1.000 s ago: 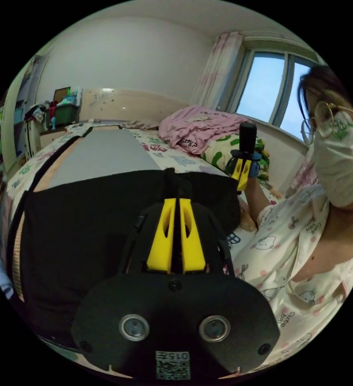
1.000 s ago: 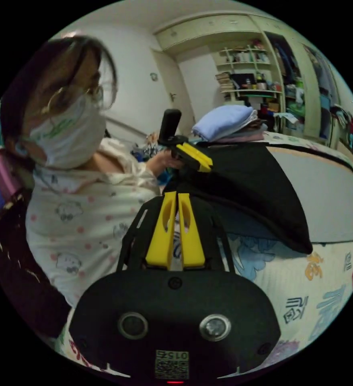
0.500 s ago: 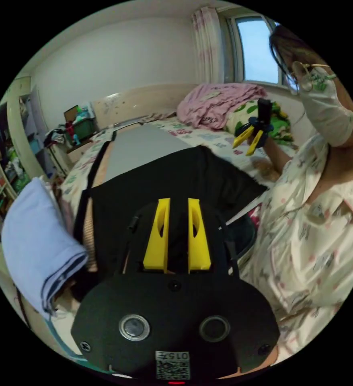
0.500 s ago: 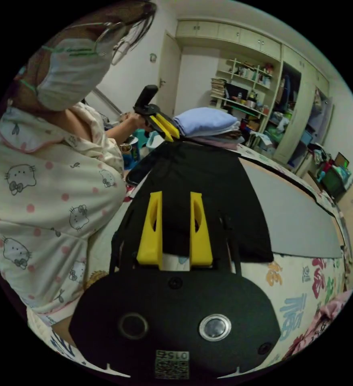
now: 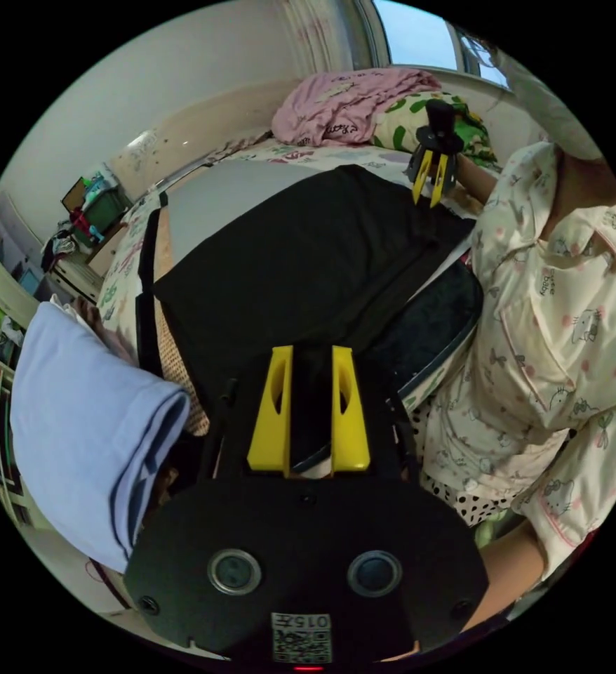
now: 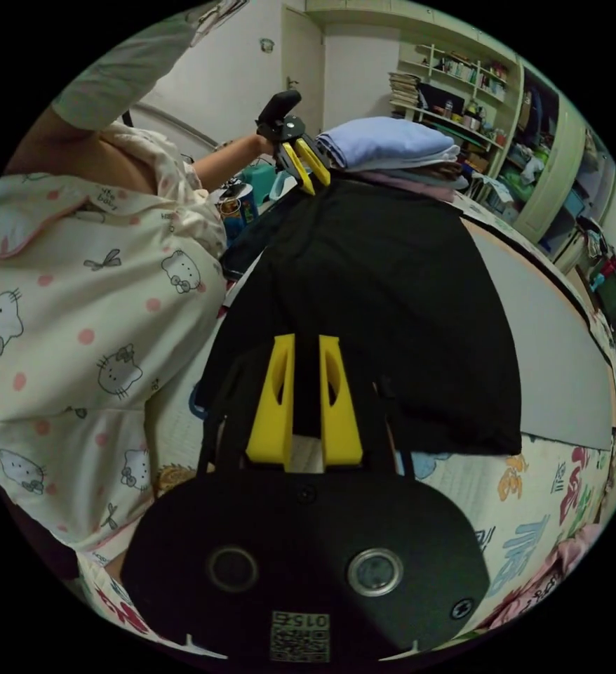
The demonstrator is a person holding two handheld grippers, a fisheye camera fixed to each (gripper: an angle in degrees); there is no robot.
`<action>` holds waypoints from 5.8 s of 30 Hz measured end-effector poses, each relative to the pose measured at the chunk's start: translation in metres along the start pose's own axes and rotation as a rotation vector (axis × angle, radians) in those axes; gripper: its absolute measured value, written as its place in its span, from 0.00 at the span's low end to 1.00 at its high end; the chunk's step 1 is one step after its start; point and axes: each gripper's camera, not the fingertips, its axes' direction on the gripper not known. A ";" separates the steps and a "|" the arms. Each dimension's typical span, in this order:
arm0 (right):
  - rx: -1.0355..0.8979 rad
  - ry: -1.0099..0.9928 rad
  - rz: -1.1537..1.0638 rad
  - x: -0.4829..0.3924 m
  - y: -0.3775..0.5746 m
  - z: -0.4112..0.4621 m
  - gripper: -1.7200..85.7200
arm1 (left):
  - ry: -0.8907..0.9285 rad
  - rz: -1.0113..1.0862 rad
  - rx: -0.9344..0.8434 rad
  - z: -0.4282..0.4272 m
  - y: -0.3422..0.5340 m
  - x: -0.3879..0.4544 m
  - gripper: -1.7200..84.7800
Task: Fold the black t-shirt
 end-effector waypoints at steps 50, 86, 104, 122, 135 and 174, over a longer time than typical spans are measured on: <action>0.310 0.525 0.764 0.405 -0.483 -0.167 0.11 | -0.094 -0.306 0.304 0.019 -0.237 -0.221 0.12; 0.200 0.712 1.131 0.574 -0.498 -0.172 0.09 | -0.412 -0.641 0.180 0.054 -0.225 -0.306 0.09; -0.016 0.610 0.997 0.486 -0.428 -0.057 0.04 | -0.418 -0.555 0.007 0.079 -0.251 -0.310 0.07; 0.836 0.735 0.850 0.097 -0.313 -0.193 0.02 | -0.363 -0.569 0.048 0.068 -0.247 -0.324 0.08; 1.029 0.317 0.487 -0.249 -0.230 -0.205 0.01 | -0.409 -0.543 0.037 0.069 -0.253 -0.316 0.08; 1.318 0.853 0.641 -0.071 -0.214 -0.377 0.04 | -0.480 -0.500 0.010 0.073 -0.247 -0.272 0.07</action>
